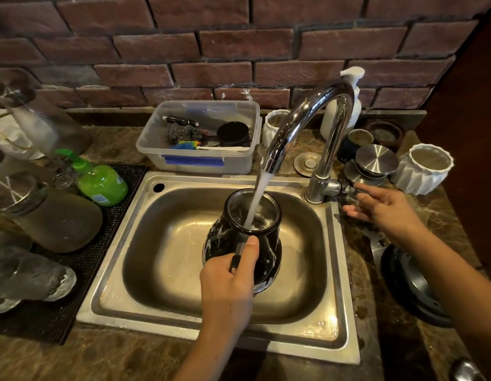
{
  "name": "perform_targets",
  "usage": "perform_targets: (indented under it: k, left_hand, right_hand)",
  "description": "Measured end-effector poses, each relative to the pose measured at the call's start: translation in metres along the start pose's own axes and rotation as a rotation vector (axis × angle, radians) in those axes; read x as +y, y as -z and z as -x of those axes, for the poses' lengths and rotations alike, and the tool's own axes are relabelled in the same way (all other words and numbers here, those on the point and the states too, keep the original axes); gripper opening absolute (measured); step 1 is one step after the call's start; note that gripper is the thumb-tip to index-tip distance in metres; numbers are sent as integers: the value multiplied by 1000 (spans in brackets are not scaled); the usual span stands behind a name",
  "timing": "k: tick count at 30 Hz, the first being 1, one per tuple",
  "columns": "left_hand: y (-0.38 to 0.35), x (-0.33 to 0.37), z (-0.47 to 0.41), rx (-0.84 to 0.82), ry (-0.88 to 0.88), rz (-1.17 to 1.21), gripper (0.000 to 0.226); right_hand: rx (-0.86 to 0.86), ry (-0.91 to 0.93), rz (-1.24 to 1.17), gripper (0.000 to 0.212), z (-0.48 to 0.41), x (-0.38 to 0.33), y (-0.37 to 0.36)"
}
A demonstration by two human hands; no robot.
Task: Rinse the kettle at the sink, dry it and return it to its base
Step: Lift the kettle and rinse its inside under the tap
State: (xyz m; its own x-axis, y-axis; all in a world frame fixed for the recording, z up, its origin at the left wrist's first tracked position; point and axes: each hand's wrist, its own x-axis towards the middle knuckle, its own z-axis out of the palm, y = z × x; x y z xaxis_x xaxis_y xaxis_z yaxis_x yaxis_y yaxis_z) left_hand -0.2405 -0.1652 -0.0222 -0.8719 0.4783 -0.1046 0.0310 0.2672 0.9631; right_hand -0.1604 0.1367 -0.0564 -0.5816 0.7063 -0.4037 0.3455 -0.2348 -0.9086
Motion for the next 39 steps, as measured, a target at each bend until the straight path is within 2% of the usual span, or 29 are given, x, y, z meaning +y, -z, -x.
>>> perform_targets:
  k: [39]
  left_hand:
    - [-3,-5,4,12,-17,11,62]
  right_hand:
    - [-12,42,28,43,-11,13,6]
